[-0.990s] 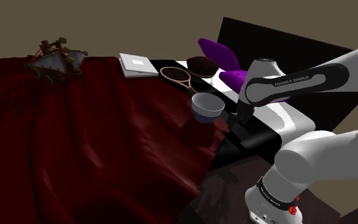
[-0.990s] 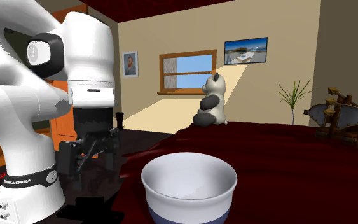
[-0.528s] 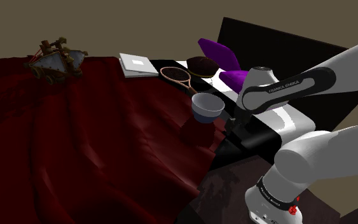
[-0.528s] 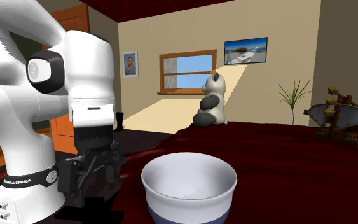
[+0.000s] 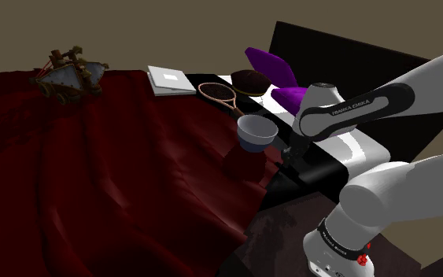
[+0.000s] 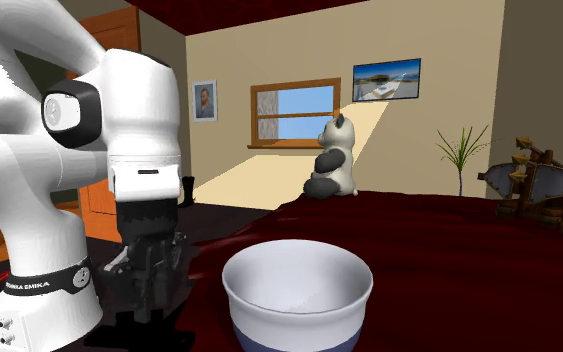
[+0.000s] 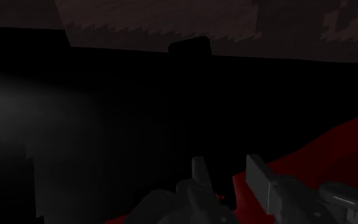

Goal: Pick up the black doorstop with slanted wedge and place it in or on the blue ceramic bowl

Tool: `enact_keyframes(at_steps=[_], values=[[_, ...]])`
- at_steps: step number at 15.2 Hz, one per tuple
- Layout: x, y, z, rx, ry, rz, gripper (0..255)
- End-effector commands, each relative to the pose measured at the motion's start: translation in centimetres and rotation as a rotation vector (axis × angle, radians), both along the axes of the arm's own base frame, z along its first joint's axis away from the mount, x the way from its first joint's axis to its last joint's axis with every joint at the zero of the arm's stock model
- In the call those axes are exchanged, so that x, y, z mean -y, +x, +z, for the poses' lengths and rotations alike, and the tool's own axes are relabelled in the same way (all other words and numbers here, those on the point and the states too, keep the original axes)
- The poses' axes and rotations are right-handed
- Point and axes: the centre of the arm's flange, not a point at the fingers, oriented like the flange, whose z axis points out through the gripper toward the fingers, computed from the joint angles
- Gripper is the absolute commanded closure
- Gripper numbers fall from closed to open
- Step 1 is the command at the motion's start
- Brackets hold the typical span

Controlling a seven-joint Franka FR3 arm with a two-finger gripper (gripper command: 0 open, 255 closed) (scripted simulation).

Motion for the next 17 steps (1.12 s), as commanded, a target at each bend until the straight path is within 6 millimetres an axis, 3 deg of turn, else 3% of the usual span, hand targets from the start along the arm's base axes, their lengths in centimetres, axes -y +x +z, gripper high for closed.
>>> enact_keyframes(at_steps=[1, 8, 17], values=[[0.0, 0.0, 0.0, 0.000, 0.000, 0.000, 255], [0.0, 0.0, 0.0, 0.000, 0.000, 0.000, 255], [0.0, 0.0, 4.7, 0.000, 0.000, 0.000, 255]])
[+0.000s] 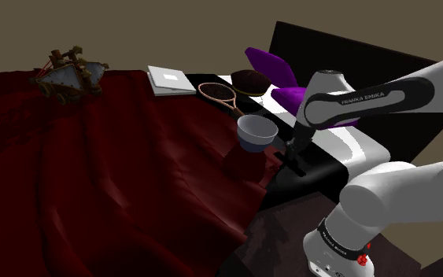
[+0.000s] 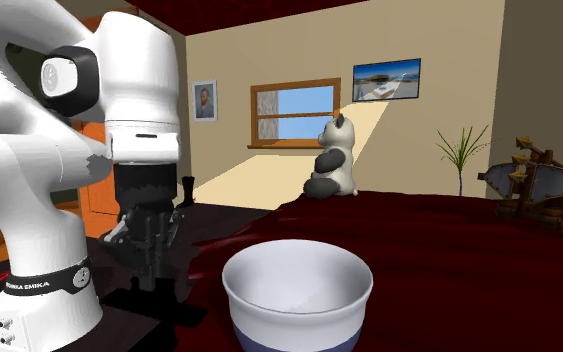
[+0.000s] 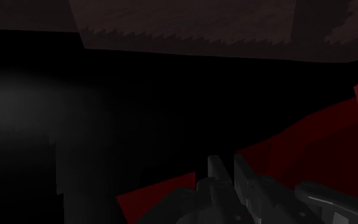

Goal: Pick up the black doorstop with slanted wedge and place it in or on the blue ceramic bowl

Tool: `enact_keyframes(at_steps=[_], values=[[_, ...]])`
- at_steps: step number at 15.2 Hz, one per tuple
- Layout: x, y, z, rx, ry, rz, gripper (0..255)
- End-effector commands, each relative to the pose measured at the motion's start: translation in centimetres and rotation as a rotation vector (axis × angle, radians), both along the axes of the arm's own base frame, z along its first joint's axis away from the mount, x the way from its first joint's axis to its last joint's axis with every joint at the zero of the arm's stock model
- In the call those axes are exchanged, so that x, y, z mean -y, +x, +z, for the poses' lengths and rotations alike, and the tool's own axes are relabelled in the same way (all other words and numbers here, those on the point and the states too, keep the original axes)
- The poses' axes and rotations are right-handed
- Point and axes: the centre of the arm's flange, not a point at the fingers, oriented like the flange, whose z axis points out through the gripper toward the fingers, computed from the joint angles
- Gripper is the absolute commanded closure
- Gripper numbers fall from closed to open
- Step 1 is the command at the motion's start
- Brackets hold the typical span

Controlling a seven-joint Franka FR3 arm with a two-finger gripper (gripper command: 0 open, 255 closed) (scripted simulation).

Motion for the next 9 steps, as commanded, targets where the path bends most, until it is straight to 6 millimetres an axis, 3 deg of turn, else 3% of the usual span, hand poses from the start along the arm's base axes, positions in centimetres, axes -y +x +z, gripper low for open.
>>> enact_keyframes(at_steps=[1, 9], values=[[0.0, -0.1, 1.2, -0.001, 0.000, 0.000, 255], [0.0, -0.1, 5.4, -0.001, 0.000, 0.000, 255]])
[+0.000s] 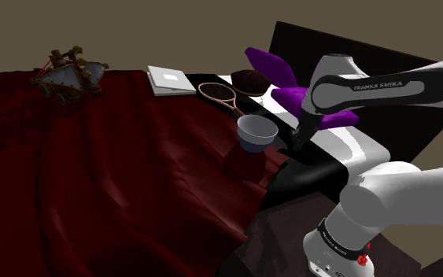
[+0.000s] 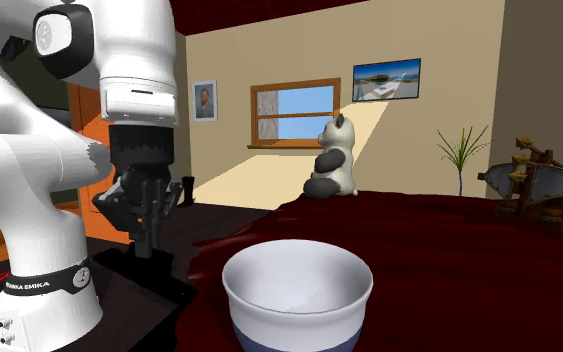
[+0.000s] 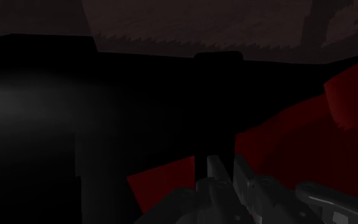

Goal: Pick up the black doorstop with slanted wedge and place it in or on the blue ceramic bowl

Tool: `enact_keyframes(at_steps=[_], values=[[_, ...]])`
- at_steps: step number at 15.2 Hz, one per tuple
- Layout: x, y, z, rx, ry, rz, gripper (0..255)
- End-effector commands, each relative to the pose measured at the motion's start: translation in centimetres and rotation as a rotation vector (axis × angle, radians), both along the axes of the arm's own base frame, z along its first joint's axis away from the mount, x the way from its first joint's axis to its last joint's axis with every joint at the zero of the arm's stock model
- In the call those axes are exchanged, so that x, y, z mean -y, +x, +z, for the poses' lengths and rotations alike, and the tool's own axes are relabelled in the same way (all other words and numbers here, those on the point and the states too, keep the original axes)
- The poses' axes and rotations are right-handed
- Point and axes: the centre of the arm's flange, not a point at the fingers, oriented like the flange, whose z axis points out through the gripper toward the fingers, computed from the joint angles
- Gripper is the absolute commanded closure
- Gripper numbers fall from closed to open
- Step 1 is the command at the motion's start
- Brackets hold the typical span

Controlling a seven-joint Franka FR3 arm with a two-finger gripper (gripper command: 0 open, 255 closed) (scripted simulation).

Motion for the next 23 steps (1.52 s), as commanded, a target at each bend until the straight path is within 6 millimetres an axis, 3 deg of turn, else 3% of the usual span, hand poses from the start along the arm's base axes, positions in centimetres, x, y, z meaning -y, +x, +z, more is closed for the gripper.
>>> enact_keyframes(at_steps=[1, 18, 23], values=[[-0.1, 0.1, 1.1, -0.001, 0.000, 0.000, 255], [-0.1, 0.1, 9.6, -0.001, 0.000, 0.000, 255], [0.4, 6.6, 10.3, -0.001, 0.000, 0.000, 255]])
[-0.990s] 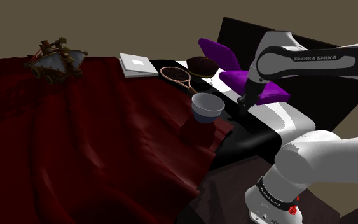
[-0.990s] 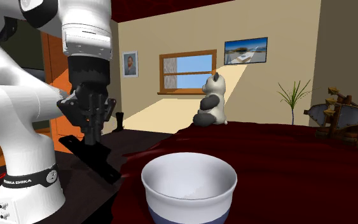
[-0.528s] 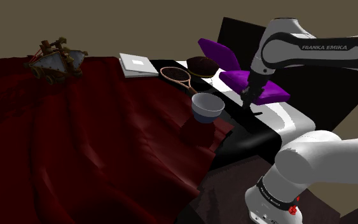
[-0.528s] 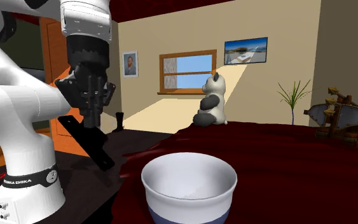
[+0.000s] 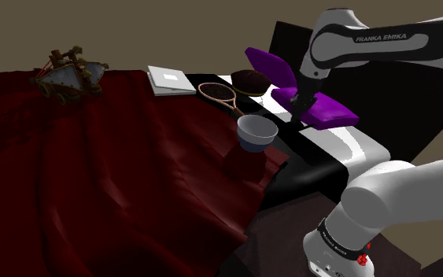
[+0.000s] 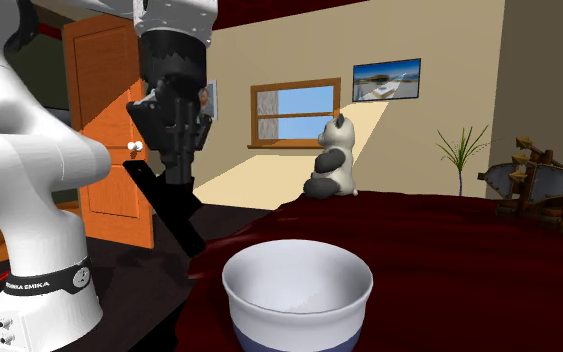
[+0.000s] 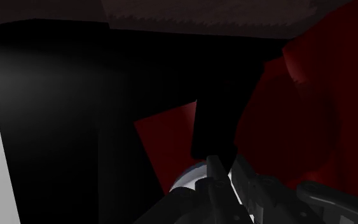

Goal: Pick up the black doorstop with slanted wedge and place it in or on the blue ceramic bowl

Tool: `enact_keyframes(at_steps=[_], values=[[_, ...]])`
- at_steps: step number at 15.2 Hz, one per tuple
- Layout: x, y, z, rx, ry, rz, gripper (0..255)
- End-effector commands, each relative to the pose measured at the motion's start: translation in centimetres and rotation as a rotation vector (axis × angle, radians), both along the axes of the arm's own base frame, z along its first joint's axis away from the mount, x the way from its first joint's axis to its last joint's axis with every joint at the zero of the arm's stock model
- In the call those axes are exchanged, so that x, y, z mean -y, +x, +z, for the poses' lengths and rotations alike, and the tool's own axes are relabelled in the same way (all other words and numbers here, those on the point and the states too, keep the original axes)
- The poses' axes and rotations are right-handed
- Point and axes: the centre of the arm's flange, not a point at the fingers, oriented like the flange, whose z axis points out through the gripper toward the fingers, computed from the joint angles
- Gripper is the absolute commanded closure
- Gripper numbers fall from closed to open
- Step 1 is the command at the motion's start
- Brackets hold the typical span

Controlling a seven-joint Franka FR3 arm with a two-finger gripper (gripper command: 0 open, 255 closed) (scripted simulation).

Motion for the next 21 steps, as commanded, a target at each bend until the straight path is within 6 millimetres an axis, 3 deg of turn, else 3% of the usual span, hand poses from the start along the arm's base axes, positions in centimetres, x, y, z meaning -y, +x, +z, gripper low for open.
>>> enact_keyframes(at_steps=[1, 12, 21], values=[[0.0, 2.7, 0.2, 0.000, 0.000, 0.000, 255], [1.0, 17.1, 1.7, 0.000, 0.000, 0.000, 255], [1.0, 17.1, -3.0, 0.000, 0.000, 0.000, 255]])
